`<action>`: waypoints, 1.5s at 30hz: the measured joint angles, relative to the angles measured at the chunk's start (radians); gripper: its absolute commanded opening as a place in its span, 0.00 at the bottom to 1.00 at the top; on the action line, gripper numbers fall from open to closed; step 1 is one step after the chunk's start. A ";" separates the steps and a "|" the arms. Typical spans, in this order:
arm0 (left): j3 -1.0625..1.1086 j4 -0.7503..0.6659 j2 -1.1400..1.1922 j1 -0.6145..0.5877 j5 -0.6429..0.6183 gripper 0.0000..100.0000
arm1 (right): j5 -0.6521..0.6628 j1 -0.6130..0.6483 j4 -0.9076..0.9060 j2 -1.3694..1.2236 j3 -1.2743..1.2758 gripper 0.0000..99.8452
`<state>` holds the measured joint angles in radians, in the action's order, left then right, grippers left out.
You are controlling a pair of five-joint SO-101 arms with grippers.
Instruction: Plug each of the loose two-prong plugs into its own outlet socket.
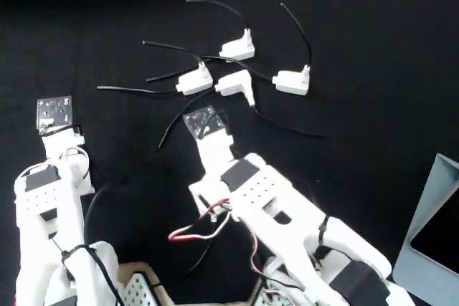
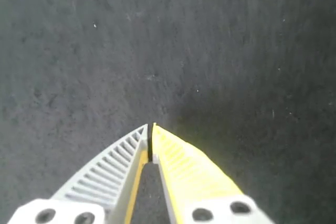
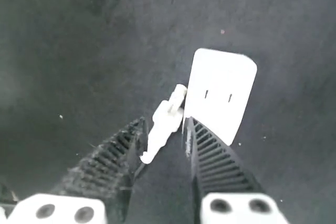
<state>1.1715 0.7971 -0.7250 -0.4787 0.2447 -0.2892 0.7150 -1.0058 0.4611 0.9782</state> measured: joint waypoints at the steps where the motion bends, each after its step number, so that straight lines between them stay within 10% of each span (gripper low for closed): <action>1: 0.000 0.000 0.000 0.000 0.000 0.03 | 0.000 0.000 0.000 0.000 0.006 0.11; 37: 0.028 -0.006 -0.005 0.000 0.000 0.03 | -0.003 0.000 0.002 -0.153 -0.241 0.01; 45: 0.028 -0.006 -0.005 0.000 0.000 0.03 | 0.342 -0.083 -0.035 -0.086 -0.259 0.02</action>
<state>1.1991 0.7910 -0.7296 -0.4787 0.2447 0.0529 0.6322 -1.0411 0.3751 0.7188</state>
